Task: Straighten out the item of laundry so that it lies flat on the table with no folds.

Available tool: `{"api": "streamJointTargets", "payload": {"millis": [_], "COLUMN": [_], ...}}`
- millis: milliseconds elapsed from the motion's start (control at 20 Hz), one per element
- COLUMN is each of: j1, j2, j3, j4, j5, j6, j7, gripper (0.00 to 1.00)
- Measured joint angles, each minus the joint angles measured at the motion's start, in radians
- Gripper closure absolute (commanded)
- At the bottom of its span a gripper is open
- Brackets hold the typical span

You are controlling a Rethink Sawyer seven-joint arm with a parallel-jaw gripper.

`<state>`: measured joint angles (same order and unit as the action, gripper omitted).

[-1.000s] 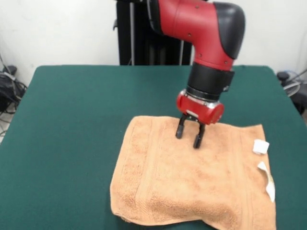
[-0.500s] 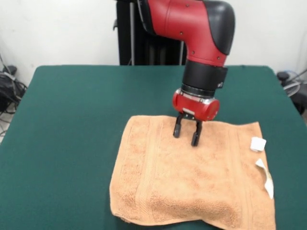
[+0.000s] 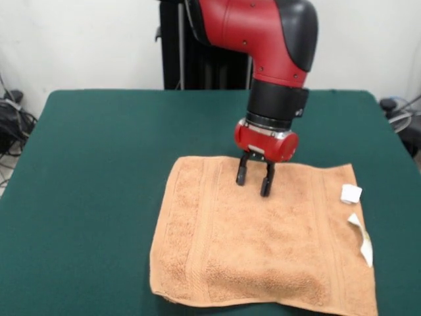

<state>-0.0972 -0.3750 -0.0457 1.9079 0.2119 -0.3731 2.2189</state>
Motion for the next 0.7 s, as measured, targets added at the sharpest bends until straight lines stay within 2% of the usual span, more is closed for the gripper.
{"api": "streamJointTargets", "payload": {"millis": [700], "j1": [-0.041], "j2": [-0.005], "j3": [0.02], "j4": [0.071], "j5": [-0.04], "j6": [-0.078], "j7": [0.0], "gripper": [0.0]}}
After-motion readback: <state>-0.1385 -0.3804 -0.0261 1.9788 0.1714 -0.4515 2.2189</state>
